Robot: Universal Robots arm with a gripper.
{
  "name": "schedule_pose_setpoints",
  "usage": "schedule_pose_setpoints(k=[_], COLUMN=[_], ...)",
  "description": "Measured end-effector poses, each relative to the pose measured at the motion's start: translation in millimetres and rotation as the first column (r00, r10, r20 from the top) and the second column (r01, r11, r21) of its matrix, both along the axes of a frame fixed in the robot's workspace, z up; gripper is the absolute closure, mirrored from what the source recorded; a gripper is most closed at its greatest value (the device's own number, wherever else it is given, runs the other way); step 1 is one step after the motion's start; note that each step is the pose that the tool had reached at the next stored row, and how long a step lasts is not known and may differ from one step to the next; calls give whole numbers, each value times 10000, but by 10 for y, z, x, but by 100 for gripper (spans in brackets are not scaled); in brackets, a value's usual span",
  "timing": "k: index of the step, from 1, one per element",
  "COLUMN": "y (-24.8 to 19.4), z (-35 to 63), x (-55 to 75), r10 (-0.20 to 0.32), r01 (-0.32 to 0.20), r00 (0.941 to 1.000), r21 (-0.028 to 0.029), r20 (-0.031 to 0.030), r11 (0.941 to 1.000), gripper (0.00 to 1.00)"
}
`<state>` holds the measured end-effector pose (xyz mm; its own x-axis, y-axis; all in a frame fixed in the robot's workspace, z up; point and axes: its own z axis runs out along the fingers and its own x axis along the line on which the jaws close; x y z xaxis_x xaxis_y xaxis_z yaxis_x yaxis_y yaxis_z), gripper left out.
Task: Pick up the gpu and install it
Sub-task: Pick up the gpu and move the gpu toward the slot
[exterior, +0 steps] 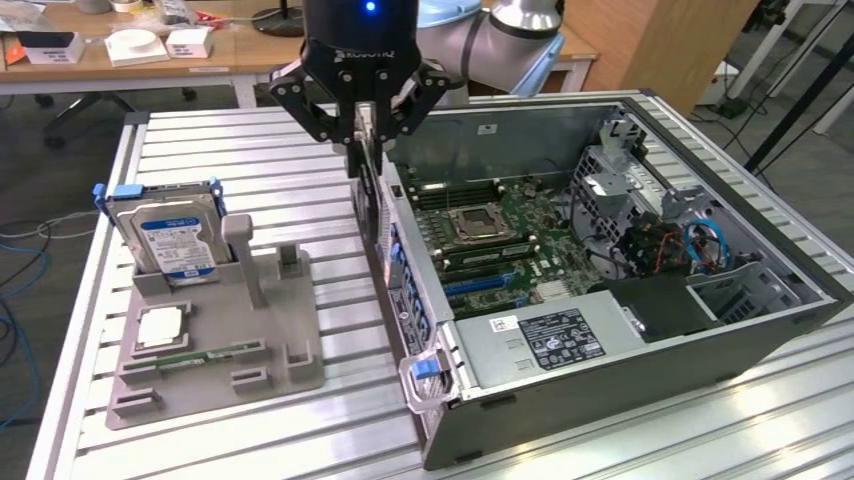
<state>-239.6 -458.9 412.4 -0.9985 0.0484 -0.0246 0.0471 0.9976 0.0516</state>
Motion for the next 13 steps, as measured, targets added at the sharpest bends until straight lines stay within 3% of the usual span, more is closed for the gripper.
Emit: schedule_pose_setpoints(k=[13], y=[0], z=[1], x=[31], r10=[0], r01=[0], r00=[10000], r21=[0], r20=[-4], r11=[10000], gripper=[74])
